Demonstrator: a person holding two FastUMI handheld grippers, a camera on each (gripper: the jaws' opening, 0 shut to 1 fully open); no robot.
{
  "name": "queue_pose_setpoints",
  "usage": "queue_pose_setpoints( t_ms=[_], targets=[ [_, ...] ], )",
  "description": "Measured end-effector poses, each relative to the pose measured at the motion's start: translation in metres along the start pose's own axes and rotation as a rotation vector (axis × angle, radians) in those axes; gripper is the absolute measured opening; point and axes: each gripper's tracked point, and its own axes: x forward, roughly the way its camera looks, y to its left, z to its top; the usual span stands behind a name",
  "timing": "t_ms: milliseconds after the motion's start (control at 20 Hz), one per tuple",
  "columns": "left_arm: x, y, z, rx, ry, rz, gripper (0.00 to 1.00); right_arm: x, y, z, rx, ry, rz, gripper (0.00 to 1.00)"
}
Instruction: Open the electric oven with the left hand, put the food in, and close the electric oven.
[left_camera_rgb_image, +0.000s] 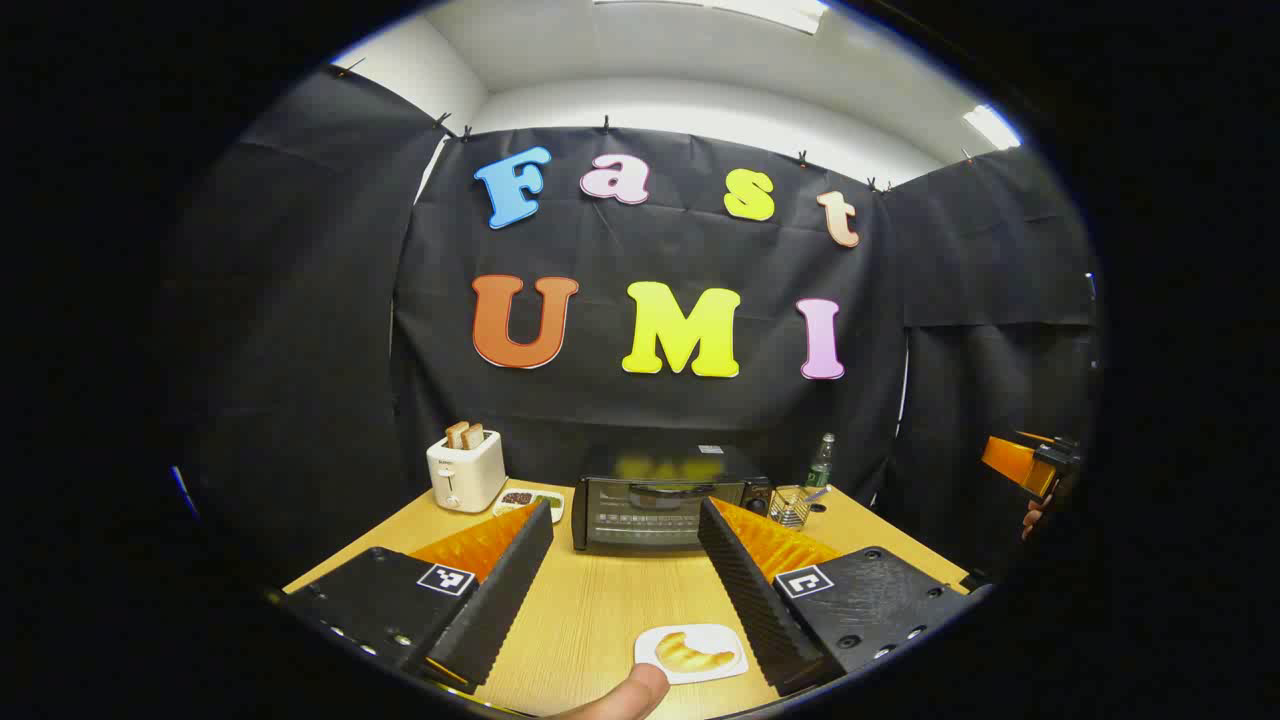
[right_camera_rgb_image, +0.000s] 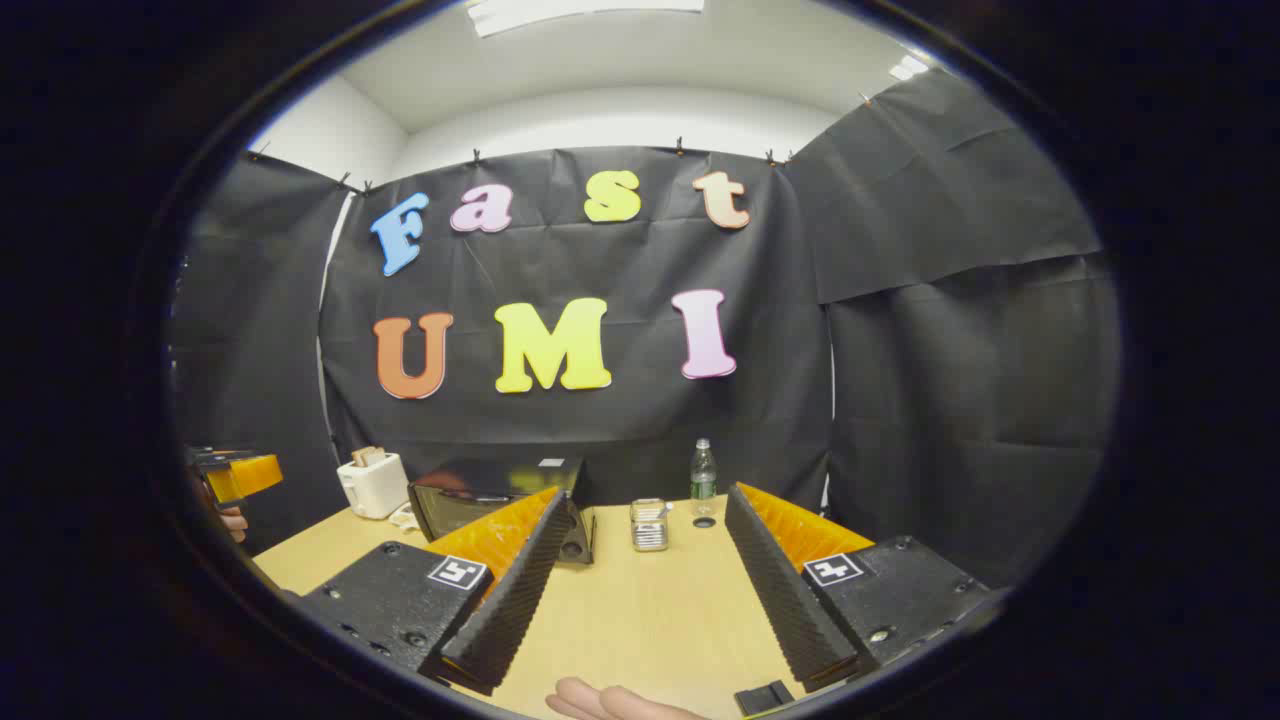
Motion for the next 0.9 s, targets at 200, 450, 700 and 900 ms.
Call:
queue_pose_setpoints(
  t_ms=[200, 450, 700, 900],
  targets=[
    [0.003, -0.002, -0.006, 0.011, 0.012, -0.019, 0.94, 0.0, -0.003, 0.001, -0.011, -0.026, -0.003, 0.97],
    [0.019, -0.001, -0.012, 0.011, 0.015, -0.02, 0.94, 0.008, -0.009, -0.002, -0.045, -0.054, -0.028, 0.99],
    [0.048, -0.005, -0.013, 0.01, 0.018, -0.025, 0.94, 0.02, -0.007, -0.016, -0.017, -0.042, -0.005, 0.99],
    [0.095, -0.011, -0.015, 0.019, 0.043, -0.036, 0.94, 0.033, -0.017, -0.025, -0.022, -0.043, -0.009, 0.96]
  ],
)
